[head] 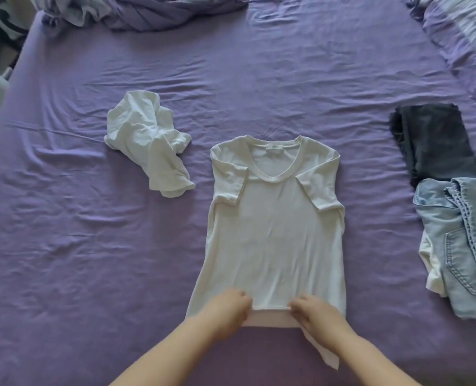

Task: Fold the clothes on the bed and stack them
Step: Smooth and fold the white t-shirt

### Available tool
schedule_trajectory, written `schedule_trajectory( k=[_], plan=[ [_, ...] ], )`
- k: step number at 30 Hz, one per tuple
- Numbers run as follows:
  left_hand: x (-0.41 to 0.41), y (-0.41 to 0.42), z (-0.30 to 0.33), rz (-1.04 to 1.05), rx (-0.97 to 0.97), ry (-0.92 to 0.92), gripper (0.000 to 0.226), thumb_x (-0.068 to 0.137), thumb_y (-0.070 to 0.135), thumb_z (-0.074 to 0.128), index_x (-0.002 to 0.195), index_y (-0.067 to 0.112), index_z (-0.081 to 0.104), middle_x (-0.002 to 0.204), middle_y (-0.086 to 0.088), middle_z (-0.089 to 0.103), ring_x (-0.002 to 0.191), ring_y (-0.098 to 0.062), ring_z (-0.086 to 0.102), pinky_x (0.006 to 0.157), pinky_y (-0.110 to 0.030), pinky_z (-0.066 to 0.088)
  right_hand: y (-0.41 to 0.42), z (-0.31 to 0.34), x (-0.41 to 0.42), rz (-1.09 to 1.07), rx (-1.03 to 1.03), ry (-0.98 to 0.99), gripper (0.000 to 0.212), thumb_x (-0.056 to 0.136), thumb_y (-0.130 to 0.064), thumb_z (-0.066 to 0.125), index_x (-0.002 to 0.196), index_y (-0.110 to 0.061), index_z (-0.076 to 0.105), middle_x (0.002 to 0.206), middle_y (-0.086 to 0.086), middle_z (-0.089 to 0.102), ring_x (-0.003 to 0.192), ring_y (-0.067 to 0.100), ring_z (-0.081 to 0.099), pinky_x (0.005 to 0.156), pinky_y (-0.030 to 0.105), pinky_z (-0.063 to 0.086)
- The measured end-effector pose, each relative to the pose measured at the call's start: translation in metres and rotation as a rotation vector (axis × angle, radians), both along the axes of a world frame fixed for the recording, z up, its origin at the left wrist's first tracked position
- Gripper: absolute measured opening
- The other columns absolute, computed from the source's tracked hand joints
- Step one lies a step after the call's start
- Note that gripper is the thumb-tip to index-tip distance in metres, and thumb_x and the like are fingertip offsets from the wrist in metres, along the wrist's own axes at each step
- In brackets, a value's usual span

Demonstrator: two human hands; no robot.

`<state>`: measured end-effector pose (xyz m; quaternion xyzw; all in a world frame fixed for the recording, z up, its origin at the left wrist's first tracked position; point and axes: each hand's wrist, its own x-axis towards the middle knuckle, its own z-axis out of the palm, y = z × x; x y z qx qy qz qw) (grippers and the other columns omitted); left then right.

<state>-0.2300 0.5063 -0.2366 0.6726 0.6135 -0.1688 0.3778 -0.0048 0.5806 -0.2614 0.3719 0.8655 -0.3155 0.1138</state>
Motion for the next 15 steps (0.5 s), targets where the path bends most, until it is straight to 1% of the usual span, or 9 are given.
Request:
schedule_trajectory(
  k=[1,2,3,5,8,10,12,13,15],
  plan=[
    [-0.006,0.012,0.005,0.078,-0.017,-0.018,0.02,0.095,0.014,0.039,0.11,0.009,0.052,0.117,-0.013,0.054,0.106,-0.032,0.052,0.081,-0.038,0.041,0.016,0.007,-0.003,-0.025,-0.041,-0.027,0.015,0.094,-0.025,0.049,0.103,-0.027,0.06,0.103,-0.007,0.059,0.095,0.015,0.059,0.071,0.025,0.042],
    [-0.013,0.024,0.01,0.156,-0.012,-0.03,0.021,0.095,0.014,0.037,0.111,0.012,0.051,0.117,-0.011,0.056,0.104,-0.031,0.053,0.078,-0.036,0.04,0.032,0.01,-0.007,-0.041,-0.073,-0.059,0.017,0.095,-0.025,0.047,0.107,-0.024,0.06,0.107,-0.006,0.06,0.099,0.016,0.058,0.075,0.027,0.041],
    [-0.02,0.035,0.012,0.23,0.002,-0.041,0.021,0.095,0.014,0.035,0.111,0.014,0.05,0.116,-0.009,0.057,0.103,-0.03,0.053,0.074,-0.035,0.039,0.048,0.016,-0.013,-0.086,-0.085,-0.072,0.018,0.094,-0.023,0.046,0.107,-0.023,0.059,0.108,-0.006,0.06,0.1,0.016,0.057,0.075,0.028,0.04],
    [-0.032,0.062,0.016,0.337,0.06,-0.033,0.02,0.095,0.015,0.035,0.107,0.017,0.051,0.112,-0.004,0.058,0.103,-0.028,0.054,0.069,-0.032,0.035,0.077,0.025,-0.027,-0.161,-0.039,-0.069,0.02,0.095,-0.022,0.045,0.108,-0.021,0.06,0.11,-0.005,0.062,0.102,0.017,0.057,0.073,0.029,0.039],
    [-0.042,0.109,0.027,0.45,0.173,0.033,0.018,0.097,0.024,0.039,0.103,0.015,0.054,0.109,-0.003,0.059,0.1,-0.026,0.055,0.065,-0.029,0.032,0.114,0.031,-0.048,-0.268,0.04,-0.041,0.022,0.097,-0.023,0.042,0.108,-0.021,0.061,0.111,-0.002,0.064,0.103,0.021,0.058,0.075,0.032,0.044],
    [-0.046,0.136,0.032,0.504,0.241,0.064,0.019,0.097,0.027,0.041,0.097,0.013,0.055,0.106,-0.002,0.061,0.098,-0.025,0.055,0.064,-0.029,0.031,0.136,0.036,-0.062,-0.351,0.061,-0.026,0.02,0.096,-0.022,0.041,0.101,-0.021,0.061,0.107,-0.001,0.065,0.101,0.024,0.059,0.074,0.034,0.047],
    [-0.052,0.16,0.032,0.548,0.271,0.093,0.019,0.097,0.03,0.042,0.089,0.016,0.053,0.103,-0.002,0.062,0.095,-0.025,0.056,0.064,-0.03,0.033,0.156,0.036,-0.075,-0.435,0.088,-0.008,0.018,0.095,-0.021,0.041,0.093,-0.021,0.059,0.1,0.003,0.065,0.096,0.027,0.06,0.074,0.036,0.048],
    [-0.055,0.171,0.031,0.564,0.282,0.096,0.018,0.096,0.031,0.043,0.089,0.017,0.053,0.104,-0.003,0.062,0.096,-0.025,0.056,0.065,-0.03,0.035,0.165,0.037,-0.081,-0.477,0.108,-0.026,0.018,0.095,-0.021,0.041,0.095,-0.021,0.059,0.099,0.003,0.065,0.096,0.026,0.06,0.072,0.034,0.046],
    [-0.062,0.191,0.026,0.566,0.278,0.076,0.016,0.095,0.028,0.044,0.1,0.018,0.055,0.112,-0.002,0.059,0.103,-0.025,0.055,0.071,-0.031,0.037,0.183,0.038,-0.09,-0.542,0.156,-0.078,0.02,0.095,-0.024,0.04,0.103,-0.022,0.058,0.102,0.002,0.066,0.098,0.025,0.059,0.068,0.031,0.038]
  ],
)
